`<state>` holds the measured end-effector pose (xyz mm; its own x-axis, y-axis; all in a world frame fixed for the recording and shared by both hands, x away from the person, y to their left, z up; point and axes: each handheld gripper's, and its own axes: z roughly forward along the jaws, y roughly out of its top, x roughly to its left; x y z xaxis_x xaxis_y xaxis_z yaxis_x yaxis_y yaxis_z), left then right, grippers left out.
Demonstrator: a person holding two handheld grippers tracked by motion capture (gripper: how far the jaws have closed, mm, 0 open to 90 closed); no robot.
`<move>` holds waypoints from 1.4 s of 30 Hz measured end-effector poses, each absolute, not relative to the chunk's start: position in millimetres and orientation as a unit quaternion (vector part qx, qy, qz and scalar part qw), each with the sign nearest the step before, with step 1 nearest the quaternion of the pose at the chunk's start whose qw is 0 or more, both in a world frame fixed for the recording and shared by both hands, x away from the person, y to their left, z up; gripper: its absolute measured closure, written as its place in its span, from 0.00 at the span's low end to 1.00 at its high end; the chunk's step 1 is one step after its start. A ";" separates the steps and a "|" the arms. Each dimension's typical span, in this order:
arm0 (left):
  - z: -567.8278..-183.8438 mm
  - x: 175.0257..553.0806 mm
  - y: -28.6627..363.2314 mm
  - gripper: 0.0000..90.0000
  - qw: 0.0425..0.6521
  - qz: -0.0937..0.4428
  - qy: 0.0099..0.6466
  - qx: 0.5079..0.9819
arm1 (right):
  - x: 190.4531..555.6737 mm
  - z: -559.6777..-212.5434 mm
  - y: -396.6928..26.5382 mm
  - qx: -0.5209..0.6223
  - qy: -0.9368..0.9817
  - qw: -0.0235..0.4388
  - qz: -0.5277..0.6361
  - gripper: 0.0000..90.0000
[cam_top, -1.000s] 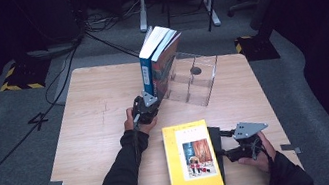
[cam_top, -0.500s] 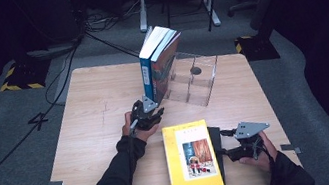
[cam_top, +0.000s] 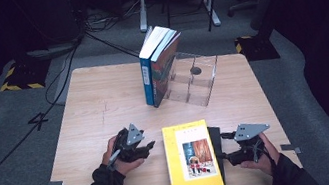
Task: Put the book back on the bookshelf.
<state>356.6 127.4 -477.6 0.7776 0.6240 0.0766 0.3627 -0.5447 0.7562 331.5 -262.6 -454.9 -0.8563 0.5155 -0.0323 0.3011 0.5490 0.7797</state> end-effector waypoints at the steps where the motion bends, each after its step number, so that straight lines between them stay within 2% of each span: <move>1: -479.3 350.7 129.2 0.42 0.381 0.165 0.279 0.866 | 328.2 -452.5 -263.3 0.239 0.870 0.125 0.413 0.33; 10: -490.4 320.1 130.2 0.35 0.373 0.131 0.263 0.880 | 313.6 -441.3 -259.3 0.240 0.871 0.108 0.414 0.32; 18: -497.8 316.9 121.9 0.28 0.362 0.112 0.256 0.889 | 307.8 -444.0 -238.4 0.216 0.890 0.082 0.393 0.32; 21: -501.1 319.3 117.6 0.26 0.353 0.114 0.255 0.893 | 312.9 -448.5 -236.5 0.232 0.891 0.073 0.383 0.28; 27: -504.1 330.0 111.4 0.24 0.365 0.098 0.258 0.889 | 325.8 -454.6 -234.1 0.250 0.892 0.021 0.376 0.19; 29: -504.1 335.2 107.9 0.25 0.365 0.100 0.264 0.887 | 331.3 -456.6 -233.2 0.253 0.892 0.004 0.374 0.16; 33: -503.3 347.5 104.2 0.29 0.371 0.114 0.279 0.879 | 335.5 -455.4 -227.2 0.251 0.896 0.003 0.366 0.15; 42: -496.1 373.4 97.2 0.33 0.389 0.107 0.294 0.866 | 338.0 -456.7 -226.7 0.237 0.897 0.006 0.375 0.14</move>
<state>373.4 97.2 -496.1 0.8035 0.5937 -0.0432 0.4265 -0.5236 0.7375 338.0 -226.7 -456.7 -0.8880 0.4284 0.1669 0.4198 0.6076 0.6742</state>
